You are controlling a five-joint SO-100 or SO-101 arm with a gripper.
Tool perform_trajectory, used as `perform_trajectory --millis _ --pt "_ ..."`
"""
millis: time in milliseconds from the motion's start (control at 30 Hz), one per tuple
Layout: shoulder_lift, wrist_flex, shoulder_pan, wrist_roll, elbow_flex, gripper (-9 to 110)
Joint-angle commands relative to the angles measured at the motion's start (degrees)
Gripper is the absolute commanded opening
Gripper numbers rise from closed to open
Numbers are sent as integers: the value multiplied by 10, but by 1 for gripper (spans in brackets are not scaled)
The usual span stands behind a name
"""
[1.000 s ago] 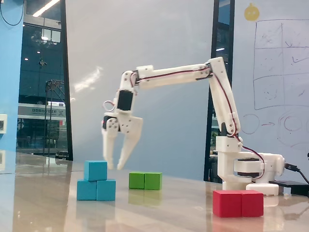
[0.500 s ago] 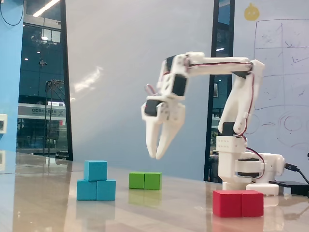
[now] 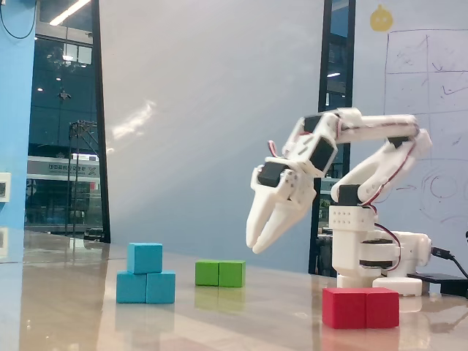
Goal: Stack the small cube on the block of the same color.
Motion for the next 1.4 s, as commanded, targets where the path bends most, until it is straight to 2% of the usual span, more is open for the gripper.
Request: perform_trajectory --millis 0,167,467,767,1033,1367 --pt "134 -23 -4 4 60 2" --pt "233 -23 -33 20 136 2" --pt "344 -20 -59 158 195 2" --pt "423 -16 -53 160 240 2" --pt "475 59 -51 162 237 2" --pt "476 71 -51 166 235 2"
